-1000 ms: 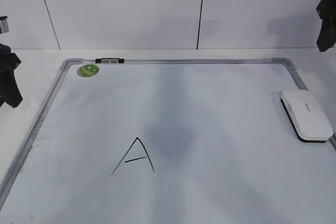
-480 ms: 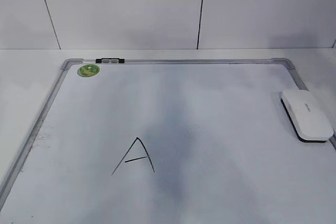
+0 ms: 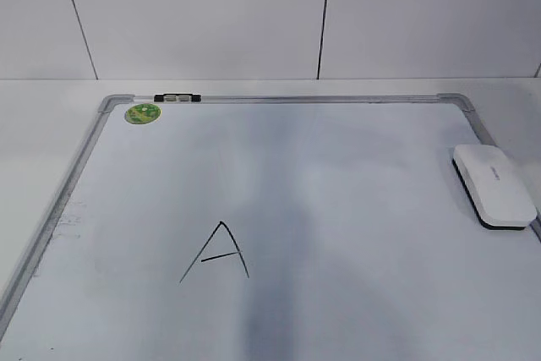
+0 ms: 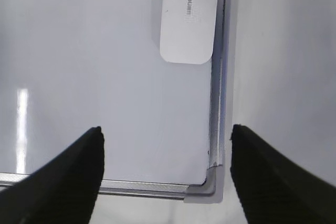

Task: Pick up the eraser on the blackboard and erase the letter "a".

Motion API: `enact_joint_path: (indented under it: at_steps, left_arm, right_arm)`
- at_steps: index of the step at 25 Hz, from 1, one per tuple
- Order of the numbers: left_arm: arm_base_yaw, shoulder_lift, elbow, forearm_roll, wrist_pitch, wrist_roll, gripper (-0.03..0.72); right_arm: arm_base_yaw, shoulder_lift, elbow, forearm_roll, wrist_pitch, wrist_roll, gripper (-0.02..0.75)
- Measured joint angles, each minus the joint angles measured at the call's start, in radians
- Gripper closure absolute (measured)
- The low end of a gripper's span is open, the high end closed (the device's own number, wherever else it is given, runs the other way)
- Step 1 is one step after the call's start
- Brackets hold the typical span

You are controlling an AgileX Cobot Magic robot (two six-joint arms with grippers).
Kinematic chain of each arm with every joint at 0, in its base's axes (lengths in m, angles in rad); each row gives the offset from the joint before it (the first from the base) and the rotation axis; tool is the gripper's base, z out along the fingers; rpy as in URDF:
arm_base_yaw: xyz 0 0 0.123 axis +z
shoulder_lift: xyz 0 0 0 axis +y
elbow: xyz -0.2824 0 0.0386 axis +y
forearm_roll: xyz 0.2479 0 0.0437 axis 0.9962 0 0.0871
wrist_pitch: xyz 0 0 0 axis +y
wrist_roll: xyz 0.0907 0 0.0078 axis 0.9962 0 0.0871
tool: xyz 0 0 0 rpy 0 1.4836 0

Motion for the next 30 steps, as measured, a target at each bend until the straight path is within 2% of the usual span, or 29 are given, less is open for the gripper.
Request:
enact_joint_path:
  at_steps: [6,20,30]
  left_arm:
    - [0.000,-0.161,0.112,0.007,0.003,-0.010,0.260]
    - [0.000,-0.480,0.341,0.013,0.007,-0.052,0.260]
    - [0.000,-0.672,0.539,0.029,0.013,-0.054,0.260]
  right_arm:
    - [0.000,-0.128,0.077,0.002,0.000,-0.002,0.145]
    - [0.000,-0.497,0.399,-0.015,0.006,-0.007,0.145]
    - [0.000,-0.785,0.490,-0.048,0.016,-0.005,0.145]
